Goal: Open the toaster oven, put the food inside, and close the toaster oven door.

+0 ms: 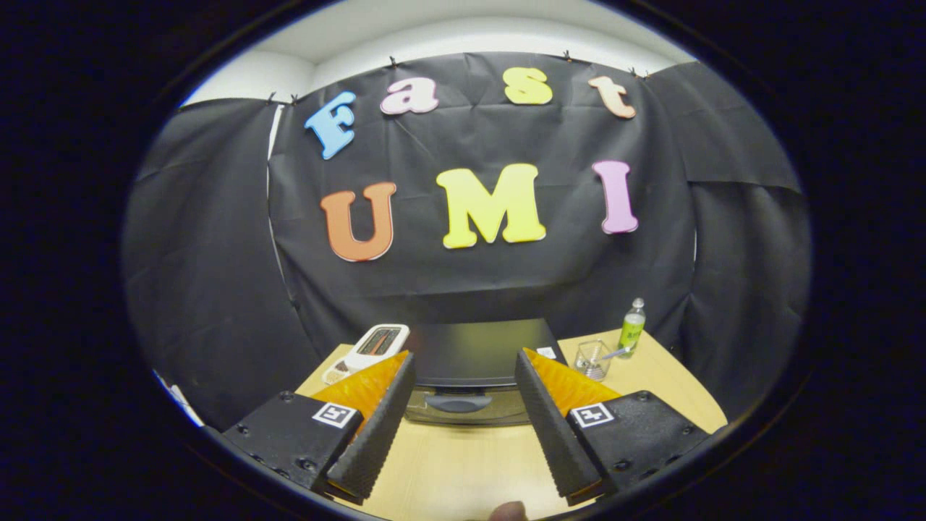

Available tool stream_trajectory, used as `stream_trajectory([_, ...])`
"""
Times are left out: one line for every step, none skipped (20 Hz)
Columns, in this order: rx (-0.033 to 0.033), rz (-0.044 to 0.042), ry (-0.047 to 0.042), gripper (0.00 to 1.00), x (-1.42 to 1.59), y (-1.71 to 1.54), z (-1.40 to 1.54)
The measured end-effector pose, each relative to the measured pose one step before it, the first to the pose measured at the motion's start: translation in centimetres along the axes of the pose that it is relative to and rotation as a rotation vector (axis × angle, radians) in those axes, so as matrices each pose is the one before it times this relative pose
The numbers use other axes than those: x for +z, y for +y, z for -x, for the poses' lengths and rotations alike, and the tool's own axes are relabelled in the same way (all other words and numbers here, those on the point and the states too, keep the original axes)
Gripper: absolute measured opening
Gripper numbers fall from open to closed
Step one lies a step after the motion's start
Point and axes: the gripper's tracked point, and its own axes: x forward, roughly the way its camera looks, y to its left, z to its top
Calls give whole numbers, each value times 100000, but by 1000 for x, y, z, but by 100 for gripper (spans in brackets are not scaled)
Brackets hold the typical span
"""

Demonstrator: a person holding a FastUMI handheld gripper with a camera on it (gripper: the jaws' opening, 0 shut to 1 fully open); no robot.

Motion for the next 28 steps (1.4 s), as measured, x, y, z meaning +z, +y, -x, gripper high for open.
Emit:
stream_trajectory([-974,201,-1730,94,550,-161,1105])
stream_trajectory([-991,-338,-1307,95,353,-27,1223])
stream_trajectory([-971,-715,-1403,96,384,-77,1204])
stream_trajectory([-1355,-991,-1151,97,185,-188,868])
stream_trajectory([-1374,-703,-1850,98,414,-228,1020])
stream_trajectory([-1222,-455,-1555,100,248,-204,1115])
stream_trajectory([-512,-42,-1220,100,159,1,808])
stream_trajectory([-242,-130,-236,100,-298,2,658])
stream_trajectory([-737,-339,73,100,-282,-228,759])
stream_trajectory([-555,-61,521,100,-208,-189,569])
stream_trajectory([-839,86,935,100,-252,-231,582])
stream_trajectory([-836,-89,-444,100,108,-464,438])
stream_trajectory([-1573,394,-439,100,262,-507,442])
stream_trajectory([-1336,297,-834,100,200,-570,305])
stream_trajectory([-1162,305,-164,100,93,-379,266])
stream_trajectory([-581,236,-414,100,-99,-309,51])
stream_trajectory([-127,254,167,100,-38,-109,124])
stream_trajectory([174,155,470,100,-170,19,244])
stream_trajectory([391,181,298,100,-114,85,156])
stream_trajectory([269,247,360,100,-28,-6,8])
stream_trajectory([561,414,-118,100,-8,101,44])
stream_trajectory([454,533,97,100,-5,111,-2])
stream_trajectory([602,489,-142,100,25,132,139])
stream_trajectory([638,506,495,100,-175,237,-177])
stream_trajectory([898,222,324,100,-79,178,39])
stream_trajectory([870,82,340,100,0,230,-40])
stream_trajectory([458,200,52,100,85,110,-107])
stream_trajectory([413,266,432,100,-77,-25,-15])
